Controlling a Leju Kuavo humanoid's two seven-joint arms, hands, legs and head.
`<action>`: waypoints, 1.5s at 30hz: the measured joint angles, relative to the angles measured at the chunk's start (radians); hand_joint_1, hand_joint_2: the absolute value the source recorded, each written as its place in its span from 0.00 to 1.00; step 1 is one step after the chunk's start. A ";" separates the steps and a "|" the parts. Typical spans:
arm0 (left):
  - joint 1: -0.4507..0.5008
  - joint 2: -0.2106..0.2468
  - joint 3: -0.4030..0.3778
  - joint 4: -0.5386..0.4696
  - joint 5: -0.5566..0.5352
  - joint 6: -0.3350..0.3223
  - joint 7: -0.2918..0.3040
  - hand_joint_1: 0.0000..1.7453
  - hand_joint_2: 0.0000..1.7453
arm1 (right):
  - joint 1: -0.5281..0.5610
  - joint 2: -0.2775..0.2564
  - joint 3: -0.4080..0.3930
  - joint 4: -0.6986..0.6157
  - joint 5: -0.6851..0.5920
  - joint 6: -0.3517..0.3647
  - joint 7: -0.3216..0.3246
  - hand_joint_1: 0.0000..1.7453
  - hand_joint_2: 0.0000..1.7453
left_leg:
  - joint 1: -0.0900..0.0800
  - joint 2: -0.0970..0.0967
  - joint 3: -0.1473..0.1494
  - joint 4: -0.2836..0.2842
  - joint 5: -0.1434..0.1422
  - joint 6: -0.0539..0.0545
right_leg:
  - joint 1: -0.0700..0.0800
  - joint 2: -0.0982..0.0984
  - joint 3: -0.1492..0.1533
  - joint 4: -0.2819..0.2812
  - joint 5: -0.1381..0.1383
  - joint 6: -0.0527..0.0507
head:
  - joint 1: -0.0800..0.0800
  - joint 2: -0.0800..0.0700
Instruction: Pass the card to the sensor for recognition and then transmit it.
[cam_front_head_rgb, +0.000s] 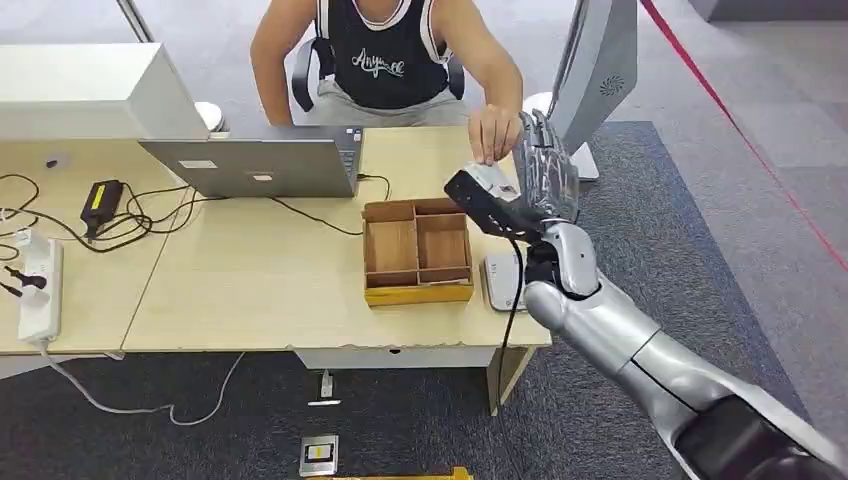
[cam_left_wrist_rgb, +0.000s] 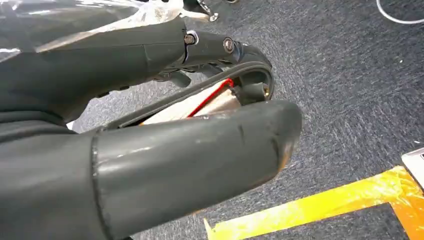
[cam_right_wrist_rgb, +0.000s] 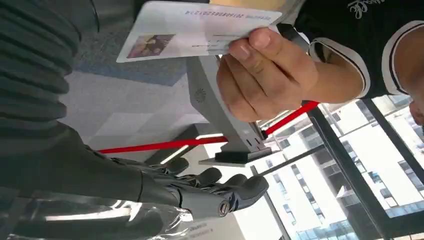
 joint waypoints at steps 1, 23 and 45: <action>0.000 0.000 -0.003 -0.001 -0.001 0.000 0.002 0.00 0.00 | 0.000 0.000 0.003 0.002 0.000 0.000 0.001 1.00 1.00 | 0.000 0.000 0.000 0.000 0.000 0.000 | 0.000 0.000 0.000 0.000 0.000 0.000 | 0.000 0.000; -0.024 0.001 -0.021 -0.013 0.002 -0.005 0.006 0.00 0.00 | -0.012 0.018 0.025 0.073 -0.038 -0.017 -0.060 1.00 1.00 | 0.000 0.000 0.000 0.000 0.000 0.000 | 0.000 0.000 0.000 0.000 0.000 0.000 | 0.000 0.000; -0.006 0.000 -0.021 -0.013 0.034 0.007 -0.012 0.00 0.00 | 0.041 -0.022 0.006 0.105 -0.043 0.028 -0.028 1.00 1.00 | 0.000 0.000 0.000 0.000 -0.001 0.000 | 0.000 0.000 0.000 -0.002 0.000 0.000 | 0.000 0.000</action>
